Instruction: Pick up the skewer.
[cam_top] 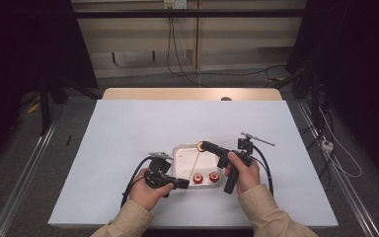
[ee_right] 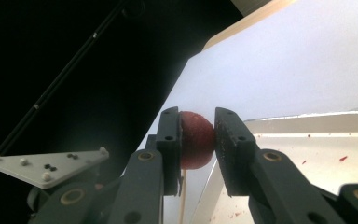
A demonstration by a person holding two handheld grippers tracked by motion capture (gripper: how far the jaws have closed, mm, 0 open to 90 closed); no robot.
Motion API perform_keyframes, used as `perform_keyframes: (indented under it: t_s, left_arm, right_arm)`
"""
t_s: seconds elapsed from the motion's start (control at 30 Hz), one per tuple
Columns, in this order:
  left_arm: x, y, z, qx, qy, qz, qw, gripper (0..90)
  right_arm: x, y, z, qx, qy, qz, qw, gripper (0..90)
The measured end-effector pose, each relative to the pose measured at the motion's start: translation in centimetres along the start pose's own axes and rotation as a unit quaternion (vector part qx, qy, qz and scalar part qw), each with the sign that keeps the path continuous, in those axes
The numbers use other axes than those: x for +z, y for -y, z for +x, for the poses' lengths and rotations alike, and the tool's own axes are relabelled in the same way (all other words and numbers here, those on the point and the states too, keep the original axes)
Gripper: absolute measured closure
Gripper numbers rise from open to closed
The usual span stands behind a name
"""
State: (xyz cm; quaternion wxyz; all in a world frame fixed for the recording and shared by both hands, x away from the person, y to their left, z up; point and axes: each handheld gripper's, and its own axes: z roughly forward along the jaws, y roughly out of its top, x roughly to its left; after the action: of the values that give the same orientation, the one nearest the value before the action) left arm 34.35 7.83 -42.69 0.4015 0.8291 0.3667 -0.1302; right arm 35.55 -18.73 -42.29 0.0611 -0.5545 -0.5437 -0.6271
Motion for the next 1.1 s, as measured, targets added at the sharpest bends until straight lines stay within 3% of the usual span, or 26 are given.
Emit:
perform_keyframes:
  t_s: [0.23, 0.37, 0.53, 0.67, 0.8, 1.1]
  left_arm:
    - [0.13, -0.04, 0.00, 0.009, -0.007, 0.013, 0.9999, 90.0]
    - [0.06, -0.15, 0.01, 0.003, -0.003, 0.005, 1.0000, 90.0]
    - [0.20, -0.09, 0.30, -0.004, 0.004, 0.008, 1.0000, 90.0]
    - [0.22, -0.14, -0.17, 0.008, 0.001, 0.018, 0.9998, 90.0]
    - [0.19, -0.22, -0.06, 0.002, 0.006, 0.013, 0.9999, 90.0]
    - [0.04, -0.06, 0.24, -0.017, 0.012, -0.011, 0.9997, 90.0]
  right_arm:
    - [0.19, 0.12, -0.04, 0.002, -0.003, 0.008, 1.0000, 72.6]
    - [0.23, 0.20, -0.01, -0.002, -0.004, 0.021, 0.9998, 72.7]
    - [0.54, 0.56, 0.55, -0.022, -0.003, 0.030, 0.9993, 72.8]
    - [0.61, 0.53, 0.66, -0.020, -0.007, 0.032, 0.9993, 73.0]
    - [0.43, 0.07, 0.48, -0.004, -0.014, 0.019, 0.9997, 73.0]
    - [0.53, 0.30, 0.45, -0.014, -0.009, 0.022, 0.9996, 73.1]
